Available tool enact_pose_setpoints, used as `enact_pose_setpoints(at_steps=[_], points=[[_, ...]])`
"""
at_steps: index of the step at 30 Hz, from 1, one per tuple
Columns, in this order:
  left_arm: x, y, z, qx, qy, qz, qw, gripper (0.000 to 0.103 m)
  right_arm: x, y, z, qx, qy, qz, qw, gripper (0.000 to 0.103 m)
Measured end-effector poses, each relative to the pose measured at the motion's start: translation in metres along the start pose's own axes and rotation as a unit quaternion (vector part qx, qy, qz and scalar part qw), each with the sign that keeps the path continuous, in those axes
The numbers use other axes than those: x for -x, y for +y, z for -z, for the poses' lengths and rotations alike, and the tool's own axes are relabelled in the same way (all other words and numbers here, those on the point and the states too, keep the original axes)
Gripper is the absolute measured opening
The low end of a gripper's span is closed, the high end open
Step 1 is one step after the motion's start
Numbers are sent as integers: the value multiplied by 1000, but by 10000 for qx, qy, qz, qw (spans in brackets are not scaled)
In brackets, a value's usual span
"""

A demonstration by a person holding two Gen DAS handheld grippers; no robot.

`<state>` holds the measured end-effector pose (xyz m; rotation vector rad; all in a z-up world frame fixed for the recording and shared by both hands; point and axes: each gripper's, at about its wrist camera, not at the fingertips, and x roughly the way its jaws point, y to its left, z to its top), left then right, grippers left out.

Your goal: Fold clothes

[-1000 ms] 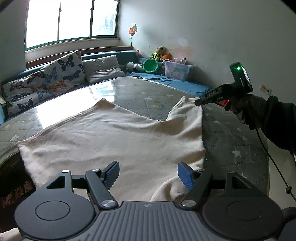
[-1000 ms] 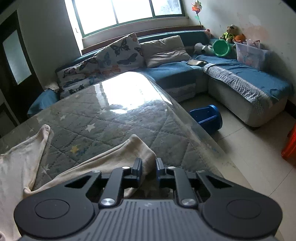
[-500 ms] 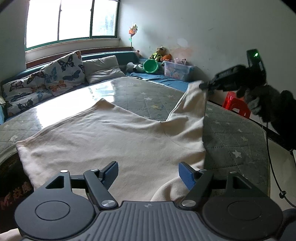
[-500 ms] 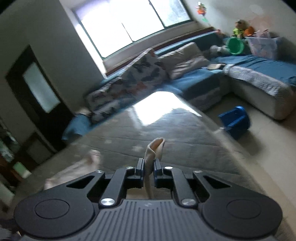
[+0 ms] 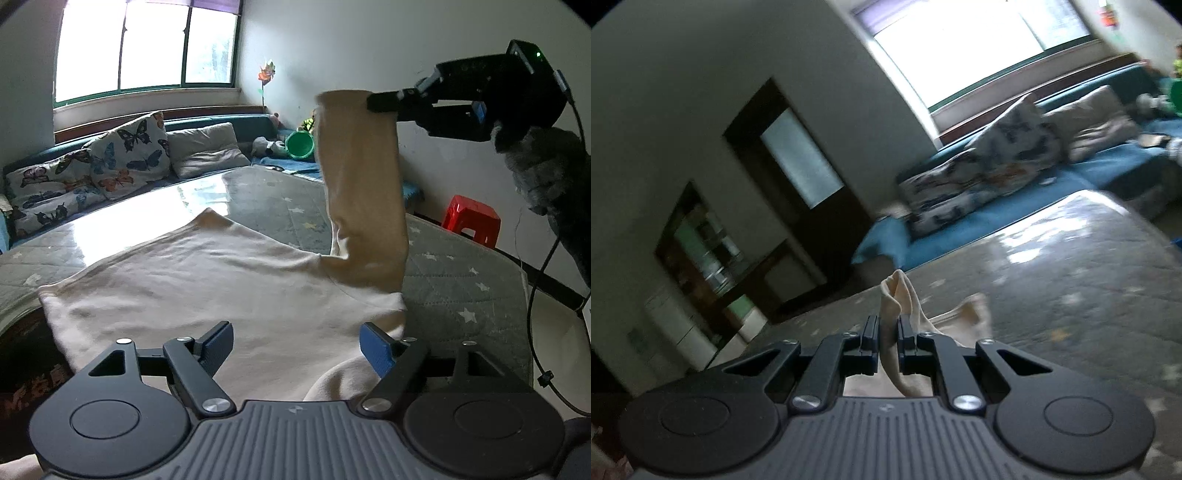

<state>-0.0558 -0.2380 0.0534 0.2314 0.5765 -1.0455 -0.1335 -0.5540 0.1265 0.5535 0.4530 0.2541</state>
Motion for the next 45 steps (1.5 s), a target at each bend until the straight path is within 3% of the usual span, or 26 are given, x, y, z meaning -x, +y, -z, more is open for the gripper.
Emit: enact_pose_setpoints(at_steps=[10, 21, 28, 31, 36, 40, 43, 45], points=[[11, 15, 11, 195, -47, -29, 9998, 78, -54, 48, 24, 243, 700, -591, 9955, 9], [20, 28, 19, 396, -126, -27, 9991, 80, -95, 77, 56, 341, 1262, -691, 9890, 9], [23, 29, 21, 432, -146, -44, 9989, 83, -111, 88, 73, 520, 1597, -721, 9832, 9], [24, 29, 22, 440, -125, -69, 9989, 83, -115, 90, 79, 567, 1736, -767, 9802, 16], [22, 32, 24, 495, -62, -128, 9987, 83, -105, 92, 76, 704, 1698, -851, 9793, 18], [22, 34, 27, 499, -18, -178, 9986, 83, -92, 84, 70, 911, 1671, -692, 9793, 27], [23, 37, 29, 521, 15, -232, 9984, 83, -75, 72, 71, 1220, 1601, -245, 9792, 37], [23, 39, 31, 571, 46, -274, 9980, 83, -62, 62, 75, 1439, 1553, 124, 9772, 38]])
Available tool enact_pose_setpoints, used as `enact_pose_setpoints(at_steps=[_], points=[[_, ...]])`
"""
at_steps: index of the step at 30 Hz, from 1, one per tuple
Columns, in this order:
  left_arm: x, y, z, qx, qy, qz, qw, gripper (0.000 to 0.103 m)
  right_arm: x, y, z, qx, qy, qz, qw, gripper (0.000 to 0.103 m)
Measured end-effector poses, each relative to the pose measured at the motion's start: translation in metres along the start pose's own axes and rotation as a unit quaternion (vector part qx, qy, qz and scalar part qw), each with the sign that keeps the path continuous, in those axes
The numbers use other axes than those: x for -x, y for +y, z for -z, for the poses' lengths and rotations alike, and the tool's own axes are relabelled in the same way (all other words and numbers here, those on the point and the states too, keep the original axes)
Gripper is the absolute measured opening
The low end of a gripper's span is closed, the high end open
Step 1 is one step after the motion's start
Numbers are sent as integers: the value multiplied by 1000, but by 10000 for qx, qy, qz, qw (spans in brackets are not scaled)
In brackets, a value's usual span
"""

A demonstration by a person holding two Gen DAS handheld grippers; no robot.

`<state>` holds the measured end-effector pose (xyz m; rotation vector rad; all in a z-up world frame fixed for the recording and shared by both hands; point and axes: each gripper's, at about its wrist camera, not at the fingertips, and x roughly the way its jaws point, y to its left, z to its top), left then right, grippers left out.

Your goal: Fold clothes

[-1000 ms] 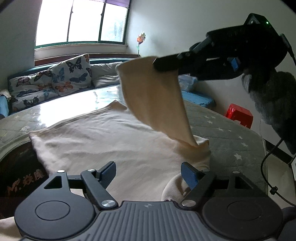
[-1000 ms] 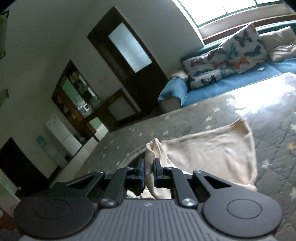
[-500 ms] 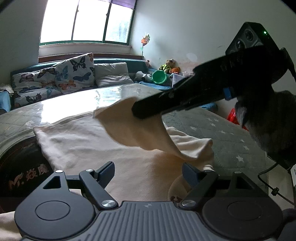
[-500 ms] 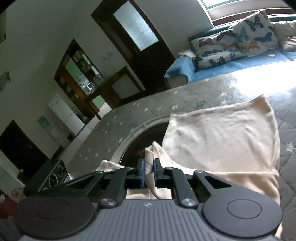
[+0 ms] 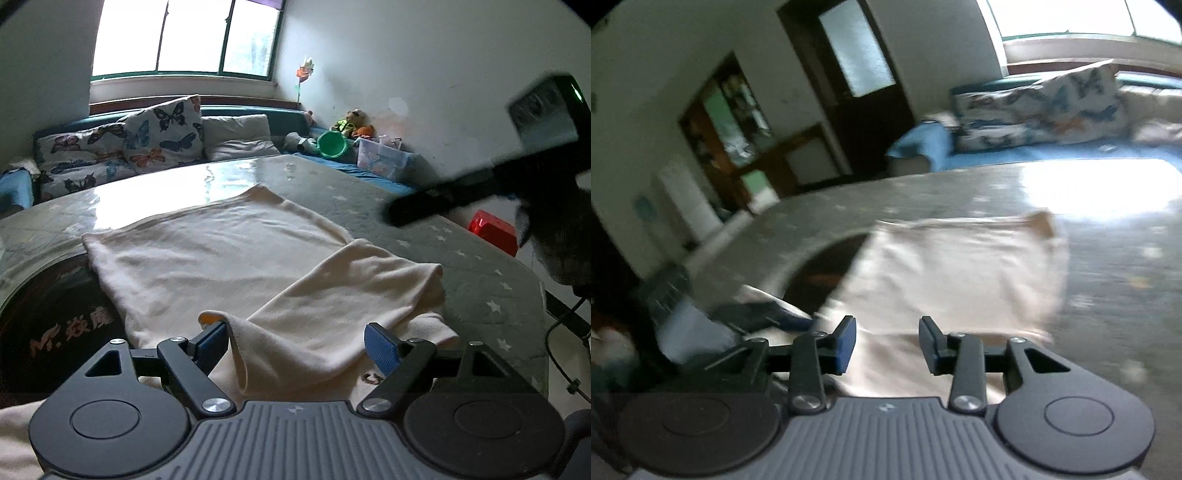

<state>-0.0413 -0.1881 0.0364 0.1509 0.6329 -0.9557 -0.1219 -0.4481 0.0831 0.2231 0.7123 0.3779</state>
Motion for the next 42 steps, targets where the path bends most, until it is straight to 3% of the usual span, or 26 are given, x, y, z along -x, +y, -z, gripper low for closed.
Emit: enact_pose_setpoints(at_steps=[5, 9, 13, 16, 18, 19, 20, 22, 29, 42], points=[[-1, 4, 3, 53, 89, -126, 9999, 83, 18, -13, 32, 584, 113, 1003, 9932, 45], [1, 6, 4, 130, 108, -215, 9996, 83, 22, -17, 53, 804, 264, 1265, 9883, 51], [3, 9, 5, 206, 131, -298, 9993, 79, 20, -18, 67, 959, 314, 1362, 9855, 51], [0, 12, 5, 279, 209, -324, 9989, 62, 12, -20, 70, 912, 255, 1414, 9854, 51], [-3, 13, 5, 322, 254, -362, 9985, 43, 6, -25, 71, 706, 206, 1333, 9883, 51], [-4, 14, 4, 356, 284, -372, 9983, 26, 4, -26, 72, 665, 181, 1341, 9886, 51], [-4, 15, 3, 394, 287, -383, 9981, 16, 2, -26, 74, 669, 165, 1362, 9883, 51], [-4, 15, -1, 414, 240, -394, 9981, 10, -2, -25, 76, 690, 114, 1435, 9872, 51], [13, 13, -40, 226, -347, -561, 9976, 8, -6, -27, 80, 706, 63, 1569, 9851, 55], [20, -8, -107, -75, -1008, -267, 9945, 8, -16, -6, 79, 1204, -200, 1785, 9763, 58]])
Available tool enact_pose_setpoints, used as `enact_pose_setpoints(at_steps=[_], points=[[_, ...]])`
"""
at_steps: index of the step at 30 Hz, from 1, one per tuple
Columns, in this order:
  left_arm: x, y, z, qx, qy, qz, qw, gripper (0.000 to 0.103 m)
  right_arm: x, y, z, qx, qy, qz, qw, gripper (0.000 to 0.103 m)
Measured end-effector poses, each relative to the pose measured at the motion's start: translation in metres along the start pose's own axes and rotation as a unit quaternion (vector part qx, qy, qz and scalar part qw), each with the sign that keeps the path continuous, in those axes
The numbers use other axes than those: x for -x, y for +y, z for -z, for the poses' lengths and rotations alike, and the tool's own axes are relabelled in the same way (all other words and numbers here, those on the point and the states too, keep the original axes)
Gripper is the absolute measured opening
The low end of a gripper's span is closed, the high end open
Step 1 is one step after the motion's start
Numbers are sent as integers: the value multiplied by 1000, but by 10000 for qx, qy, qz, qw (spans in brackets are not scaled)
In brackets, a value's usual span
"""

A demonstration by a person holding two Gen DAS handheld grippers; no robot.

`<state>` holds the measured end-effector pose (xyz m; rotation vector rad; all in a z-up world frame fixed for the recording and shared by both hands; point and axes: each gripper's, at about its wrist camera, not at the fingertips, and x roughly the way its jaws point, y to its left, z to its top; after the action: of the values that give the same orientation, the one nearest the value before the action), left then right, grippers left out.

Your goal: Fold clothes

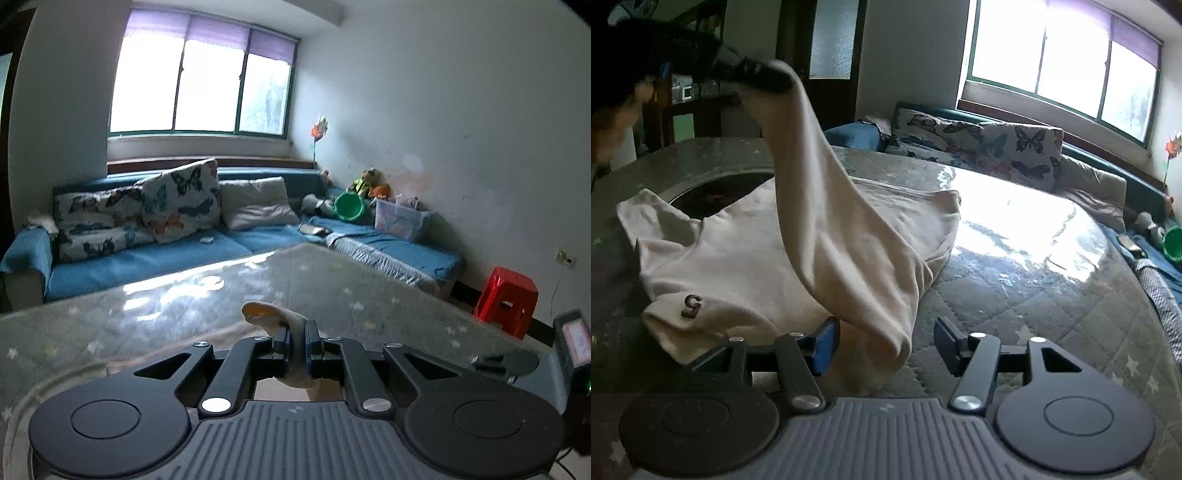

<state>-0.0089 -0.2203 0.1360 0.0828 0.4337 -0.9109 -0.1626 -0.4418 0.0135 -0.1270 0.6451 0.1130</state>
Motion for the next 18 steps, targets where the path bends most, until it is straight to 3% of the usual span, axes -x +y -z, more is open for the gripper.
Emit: enact_pose_setpoints(at_steps=[4, 10, 16, 18], points=[[0, -5, -13, -9, -157, 130, 9998, 8, -3, -3, 0, -179, -95, 128, 9997, 58], [4, -7, -13, -10, -206, 182, 9996, 8, 3, -12, 3, -340, -159, 691, 9969, 58], [1, 9, 18, 264, 175, 142, 9994, 8, 8, -22, 17, -306, -122, 1218, 9920, 60], [-1, 14, 35, 323, 427, 132, 9985, 9, 8, -22, 18, -279, -108, 1129, 9932, 61]])
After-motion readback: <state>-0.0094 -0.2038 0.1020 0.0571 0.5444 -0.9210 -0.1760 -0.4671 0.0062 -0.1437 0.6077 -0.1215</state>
